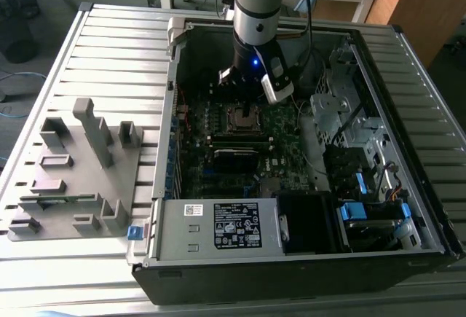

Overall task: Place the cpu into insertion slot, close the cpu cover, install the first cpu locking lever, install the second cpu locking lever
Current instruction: 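Install the second cpu locking lever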

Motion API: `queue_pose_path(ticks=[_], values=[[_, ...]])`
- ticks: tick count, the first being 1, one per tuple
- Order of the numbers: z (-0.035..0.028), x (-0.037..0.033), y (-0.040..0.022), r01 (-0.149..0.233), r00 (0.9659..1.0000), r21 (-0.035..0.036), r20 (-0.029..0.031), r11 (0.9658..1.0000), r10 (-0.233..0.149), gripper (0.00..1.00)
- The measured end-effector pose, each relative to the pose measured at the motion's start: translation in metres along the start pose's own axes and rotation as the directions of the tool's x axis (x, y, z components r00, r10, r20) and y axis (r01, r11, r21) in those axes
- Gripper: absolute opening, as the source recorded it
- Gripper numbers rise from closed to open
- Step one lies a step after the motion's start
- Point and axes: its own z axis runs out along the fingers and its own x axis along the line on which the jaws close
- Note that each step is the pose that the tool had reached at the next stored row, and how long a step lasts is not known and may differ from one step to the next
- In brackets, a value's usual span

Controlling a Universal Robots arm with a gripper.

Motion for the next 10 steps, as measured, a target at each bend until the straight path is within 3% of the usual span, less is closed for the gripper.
queue_pose_path(ticks=[10], values=[[-0.0019,-0.0001,0.0002,0.0,1.0,0.0004,-0.0002,1.0,0.0,0.11]])
